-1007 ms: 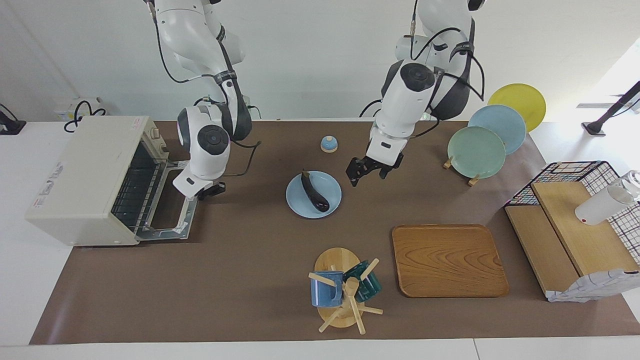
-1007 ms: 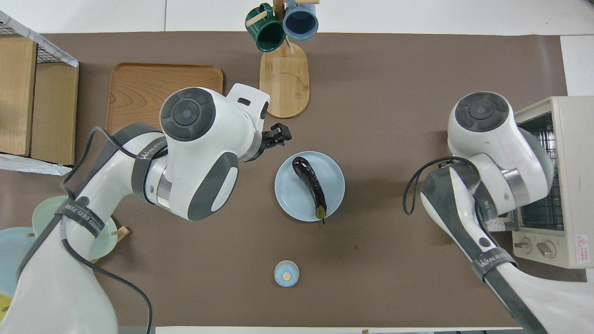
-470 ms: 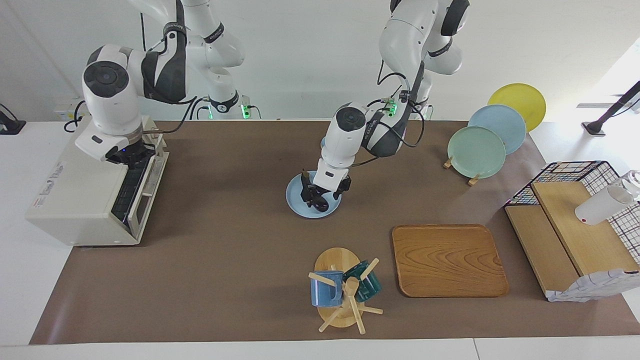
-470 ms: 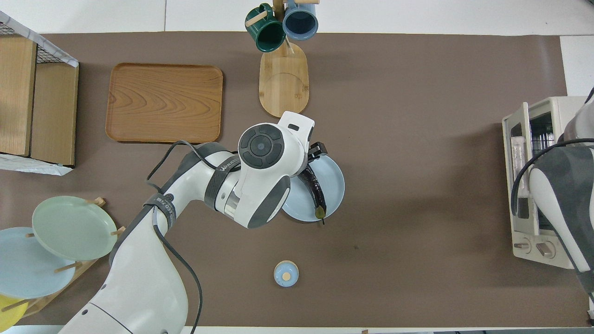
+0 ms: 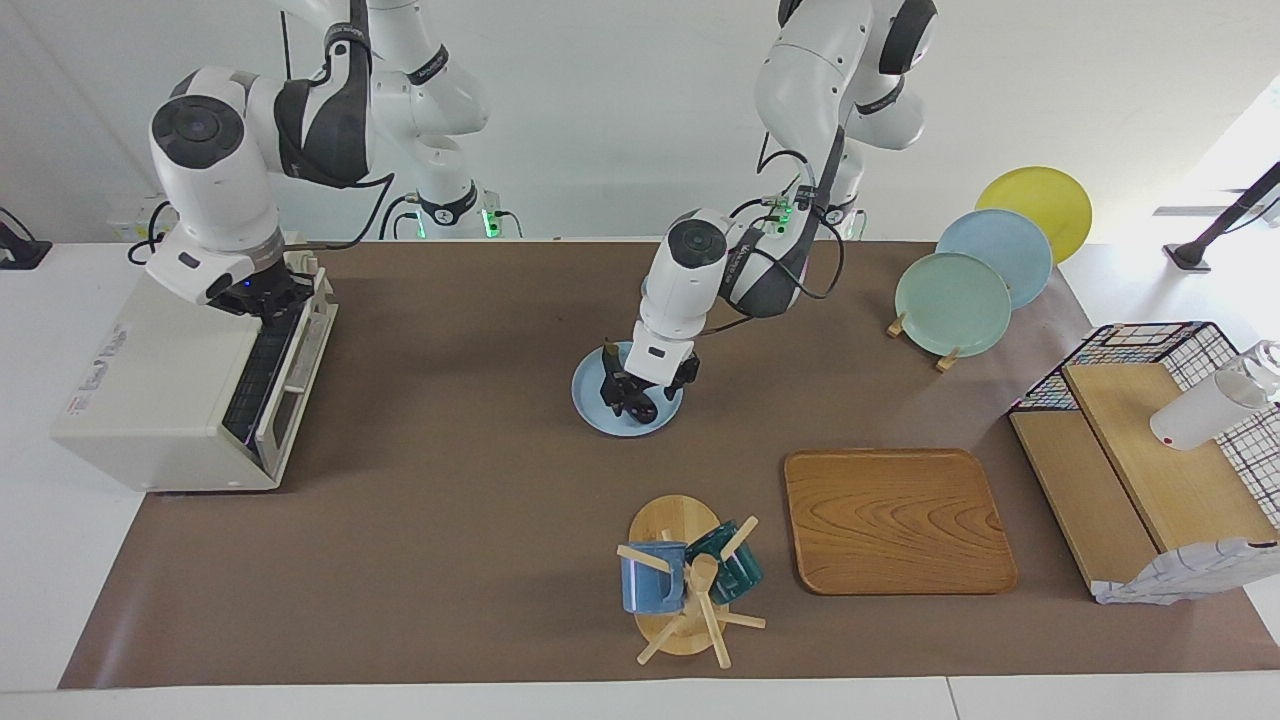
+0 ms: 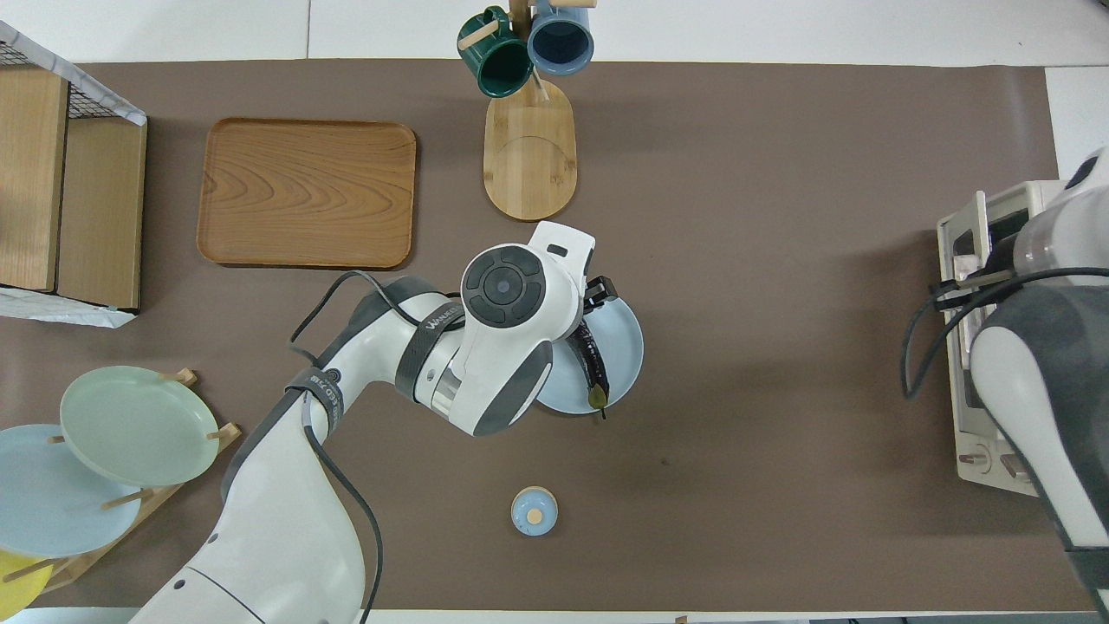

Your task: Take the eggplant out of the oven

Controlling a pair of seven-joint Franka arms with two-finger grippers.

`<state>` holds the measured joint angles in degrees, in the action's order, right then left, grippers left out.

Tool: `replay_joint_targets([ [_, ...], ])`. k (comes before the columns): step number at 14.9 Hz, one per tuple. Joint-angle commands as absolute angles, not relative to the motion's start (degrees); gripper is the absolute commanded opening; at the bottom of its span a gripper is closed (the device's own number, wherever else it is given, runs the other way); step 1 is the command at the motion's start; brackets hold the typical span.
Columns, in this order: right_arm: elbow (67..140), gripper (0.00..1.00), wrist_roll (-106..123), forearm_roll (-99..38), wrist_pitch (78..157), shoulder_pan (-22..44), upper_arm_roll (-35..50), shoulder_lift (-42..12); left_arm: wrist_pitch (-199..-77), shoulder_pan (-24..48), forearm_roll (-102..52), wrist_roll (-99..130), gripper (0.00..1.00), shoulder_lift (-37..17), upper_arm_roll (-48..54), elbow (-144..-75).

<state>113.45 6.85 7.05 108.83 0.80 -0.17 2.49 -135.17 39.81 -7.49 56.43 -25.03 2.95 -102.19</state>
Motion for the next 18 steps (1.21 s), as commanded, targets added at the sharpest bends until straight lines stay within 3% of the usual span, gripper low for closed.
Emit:
replay_joint_targets([
  [1, 119.3, 0.00, 6.3, 6.4, 114.3, -1.3, -0.3, 2.2, -136.1, 41.3, -8.2, 57.2, 1.00, -23.8, 1.9, -104.5],
  [4, 120.8, 0.00, 6.6, 11.4, 114.4, -1.8, -0.2, 2.1, -136.1, 42.0, -8.2, 57.2, 0.97, -23.8, 1.9, -104.6],
  [9, 119.3, 0.00, 10.9, 14.4, 111.9, -3.2, -0.4, 1.9, -136.5, 42.3, -8.2, 57.2, 0.58, -23.7, 1.9, -104.9],
  [18, 113.7, 0.00, 11.3, 13.8, 104.2, -3.3, -0.3, 1.9, -139.0, 42.9, -8.2, 57.2, 0.57, -23.2, 1.8, -107.2],
])
